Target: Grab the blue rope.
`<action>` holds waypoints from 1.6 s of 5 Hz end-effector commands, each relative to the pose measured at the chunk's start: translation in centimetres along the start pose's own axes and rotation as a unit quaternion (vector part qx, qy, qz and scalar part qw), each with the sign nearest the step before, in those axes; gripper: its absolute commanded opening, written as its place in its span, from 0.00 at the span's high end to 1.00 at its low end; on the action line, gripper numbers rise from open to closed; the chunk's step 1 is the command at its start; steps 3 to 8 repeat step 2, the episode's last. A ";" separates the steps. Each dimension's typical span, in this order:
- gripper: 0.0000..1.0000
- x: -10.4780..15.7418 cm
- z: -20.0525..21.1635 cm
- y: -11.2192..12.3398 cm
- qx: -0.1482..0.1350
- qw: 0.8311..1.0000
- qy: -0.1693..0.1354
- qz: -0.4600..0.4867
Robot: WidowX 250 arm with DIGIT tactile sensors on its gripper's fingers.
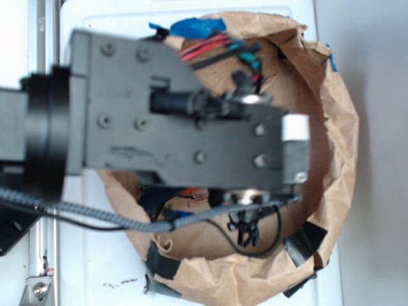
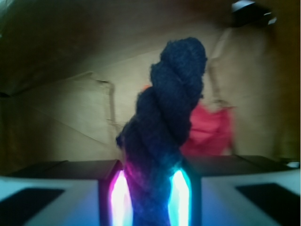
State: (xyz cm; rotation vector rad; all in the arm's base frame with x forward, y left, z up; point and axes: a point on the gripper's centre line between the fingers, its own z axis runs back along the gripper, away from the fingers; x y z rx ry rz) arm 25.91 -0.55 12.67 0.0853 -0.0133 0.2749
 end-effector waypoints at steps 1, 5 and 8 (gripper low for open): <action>1.00 -2.3 8.1 2.2 -0.001 0.999 -0.039 0.031; 1.00 -3.0 8.0 1.0 -0.001 0.998 -0.048 0.043; 1.00 -3.0 8.0 1.0 -0.001 0.998 -0.048 0.043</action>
